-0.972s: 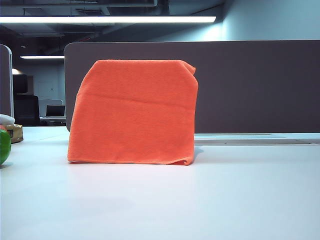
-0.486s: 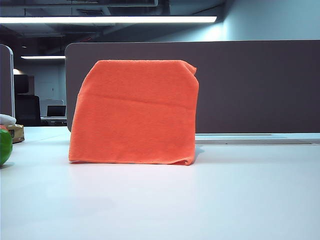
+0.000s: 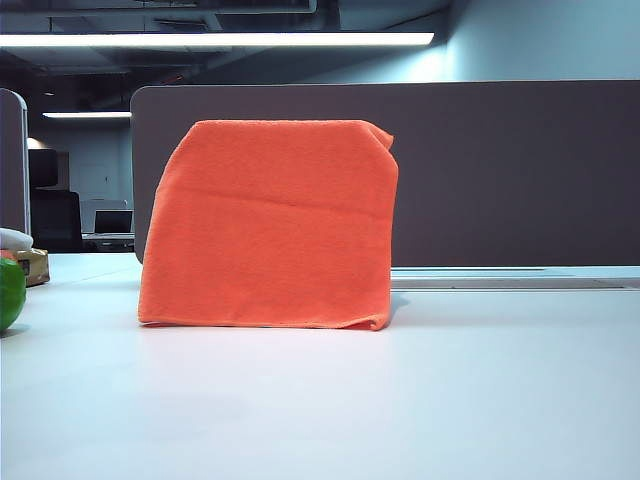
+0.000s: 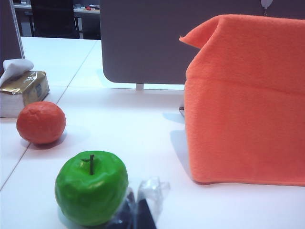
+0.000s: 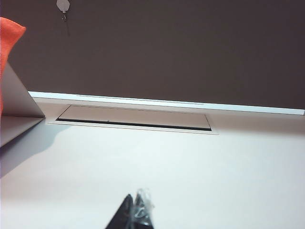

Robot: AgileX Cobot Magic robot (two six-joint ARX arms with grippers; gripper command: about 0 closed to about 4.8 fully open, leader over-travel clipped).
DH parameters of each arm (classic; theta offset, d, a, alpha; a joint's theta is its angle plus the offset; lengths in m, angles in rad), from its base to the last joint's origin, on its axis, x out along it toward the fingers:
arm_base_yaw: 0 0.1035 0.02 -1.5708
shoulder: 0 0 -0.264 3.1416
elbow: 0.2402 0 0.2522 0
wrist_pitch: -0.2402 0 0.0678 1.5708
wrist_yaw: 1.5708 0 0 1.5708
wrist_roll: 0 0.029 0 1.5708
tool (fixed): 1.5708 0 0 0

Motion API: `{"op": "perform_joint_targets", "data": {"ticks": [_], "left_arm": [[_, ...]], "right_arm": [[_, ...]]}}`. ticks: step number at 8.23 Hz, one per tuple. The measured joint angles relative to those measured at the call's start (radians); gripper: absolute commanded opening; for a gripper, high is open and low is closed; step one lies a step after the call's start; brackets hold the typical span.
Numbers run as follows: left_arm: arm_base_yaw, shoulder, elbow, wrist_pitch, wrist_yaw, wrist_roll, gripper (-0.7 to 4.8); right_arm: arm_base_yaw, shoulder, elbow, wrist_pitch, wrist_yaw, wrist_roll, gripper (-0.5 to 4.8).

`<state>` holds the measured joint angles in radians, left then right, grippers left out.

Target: Pick up the cloth from the table and use it to cover the mirror.

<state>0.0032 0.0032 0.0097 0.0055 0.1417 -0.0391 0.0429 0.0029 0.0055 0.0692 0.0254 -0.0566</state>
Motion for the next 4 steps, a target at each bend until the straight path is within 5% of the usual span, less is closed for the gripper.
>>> {"op": "perform_joint_targets", "data": {"ticks": [4], "left_arm": [[0.000,0.000,0.000,-0.002,-0.056,-0.022,-0.06]], "right_arm": [[0.000,0.000,0.000,-0.001,0.000,0.000,-0.06]]}}
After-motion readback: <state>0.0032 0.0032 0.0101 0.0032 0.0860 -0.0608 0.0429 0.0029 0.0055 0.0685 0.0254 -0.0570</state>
